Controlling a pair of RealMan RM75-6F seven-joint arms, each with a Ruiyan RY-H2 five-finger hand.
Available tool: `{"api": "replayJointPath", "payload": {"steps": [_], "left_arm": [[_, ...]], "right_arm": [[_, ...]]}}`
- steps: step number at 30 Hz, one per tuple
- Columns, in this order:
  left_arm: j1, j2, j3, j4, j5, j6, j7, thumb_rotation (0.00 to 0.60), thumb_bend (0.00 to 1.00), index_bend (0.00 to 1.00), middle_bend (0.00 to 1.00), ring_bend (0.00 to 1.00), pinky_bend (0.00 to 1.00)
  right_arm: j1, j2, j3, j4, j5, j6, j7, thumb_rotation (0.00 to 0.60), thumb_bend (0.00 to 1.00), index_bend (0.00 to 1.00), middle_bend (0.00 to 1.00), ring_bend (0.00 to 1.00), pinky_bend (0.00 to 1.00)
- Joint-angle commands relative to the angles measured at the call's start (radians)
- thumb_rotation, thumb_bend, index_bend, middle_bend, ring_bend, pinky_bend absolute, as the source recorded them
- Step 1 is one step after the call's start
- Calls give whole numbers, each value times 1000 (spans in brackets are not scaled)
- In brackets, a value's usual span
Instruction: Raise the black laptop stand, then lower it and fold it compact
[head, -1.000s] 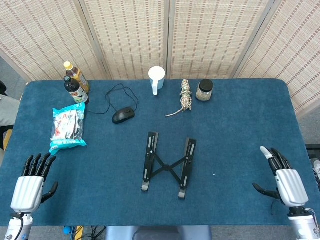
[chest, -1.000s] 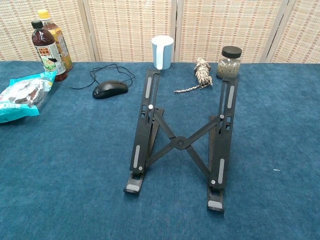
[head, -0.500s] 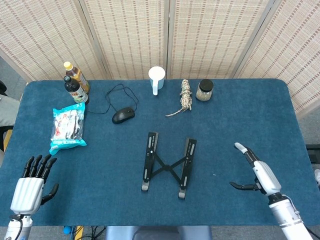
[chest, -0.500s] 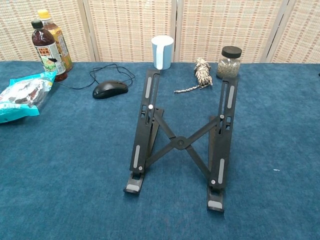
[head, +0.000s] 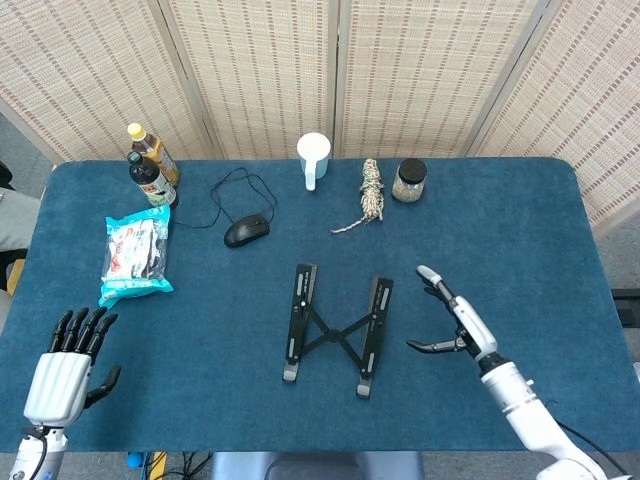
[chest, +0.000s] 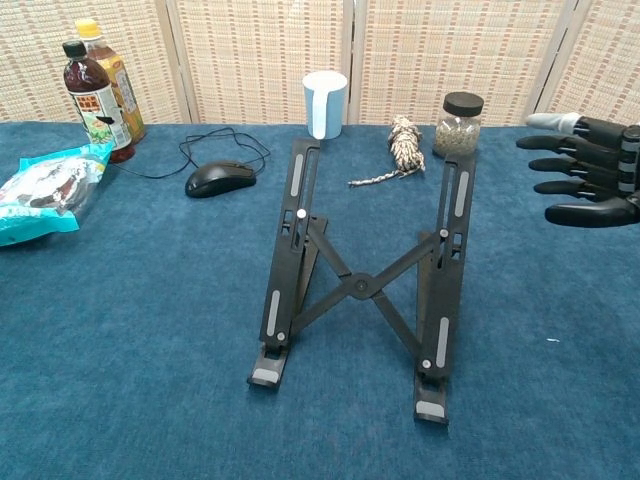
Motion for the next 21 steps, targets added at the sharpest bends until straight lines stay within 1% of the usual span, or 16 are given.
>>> {"api": "replayJointPath", "payload": {"steps": [1, 9, 13, 18, 21], "left_arm": [[-2, -1, 0, -2, -1, -4, 2, 600, 279, 114, 86, 0, 0], [-5, 5, -4, -6, -7, -9, 1, 600, 279, 114, 86, 0, 0], [-3, 8, -2, -7, -8, -8, 0, 600, 280, 114, 86, 0, 0], [2, 8, 0, -3, -14, -6, -5, 600, 280, 114, 86, 0, 0], [3, 5, 2, 0, -15, -8, -7, 600, 280, 115, 86, 0, 0]], "right_arm": [[41, -39, 26, 23, 25, -51, 48, 600, 0, 0, 62, 0, 89], [144, -135, 79, 98, 40, -146, 138, 600, 0, 0, 59, 0, 89], [177, -158, 95, 114, 23, -161, 191, 600, 0, 0, 59, 0, 89], [195, -148, 83, 115, -49, -144, 270, 600, 0, 0, 59, 0, 88], [198, -124, 56, 109, -122, -109, 342, 600, 0, 0, 59, 0, 88]]}}
